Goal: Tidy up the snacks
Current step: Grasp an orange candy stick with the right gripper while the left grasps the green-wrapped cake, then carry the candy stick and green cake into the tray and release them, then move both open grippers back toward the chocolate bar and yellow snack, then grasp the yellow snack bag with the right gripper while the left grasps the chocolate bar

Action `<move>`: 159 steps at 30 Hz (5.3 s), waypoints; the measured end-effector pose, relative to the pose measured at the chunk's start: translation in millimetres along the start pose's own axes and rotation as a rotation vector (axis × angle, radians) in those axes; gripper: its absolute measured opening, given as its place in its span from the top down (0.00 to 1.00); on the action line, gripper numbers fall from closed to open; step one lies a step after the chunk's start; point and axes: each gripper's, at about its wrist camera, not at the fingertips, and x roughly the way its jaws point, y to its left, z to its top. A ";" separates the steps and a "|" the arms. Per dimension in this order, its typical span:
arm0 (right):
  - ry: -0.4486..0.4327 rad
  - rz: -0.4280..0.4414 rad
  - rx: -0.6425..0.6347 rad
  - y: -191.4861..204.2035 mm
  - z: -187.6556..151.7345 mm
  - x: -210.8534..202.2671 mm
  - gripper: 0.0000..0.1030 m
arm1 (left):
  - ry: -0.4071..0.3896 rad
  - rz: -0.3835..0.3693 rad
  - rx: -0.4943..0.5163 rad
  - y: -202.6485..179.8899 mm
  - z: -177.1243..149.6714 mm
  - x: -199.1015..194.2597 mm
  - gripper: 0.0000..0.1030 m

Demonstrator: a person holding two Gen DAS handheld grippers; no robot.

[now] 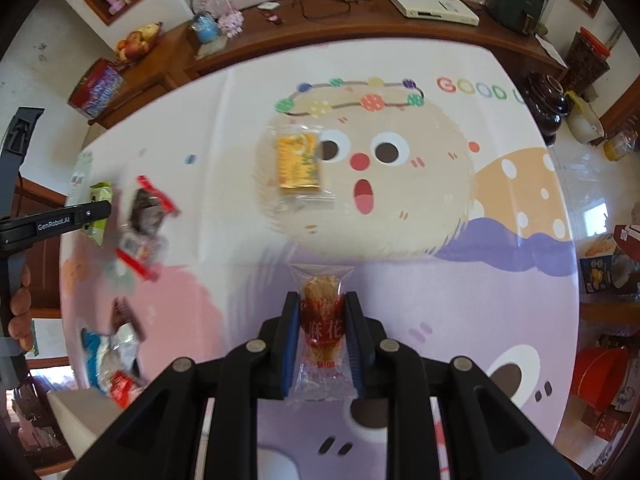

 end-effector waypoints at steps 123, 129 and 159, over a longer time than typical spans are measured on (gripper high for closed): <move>-0.277 -0.041 -0.111 64.0 -50.6 -188.7 0.67 | -0.303 -0.018 0.093 -13.0 -105.0 -195.0 0.15; -0.259 -0.037 -0.070 44.2 11.7 -157.0 0.66 | -0.241 0.007 0.111 -32.0 -49.6 -143.8 0.15; 0.027 0.004 0.010 22.6 83.2 56.2 0.65 | 0.024 -0.049 0.051 -68.3 16.8 59.7 0.16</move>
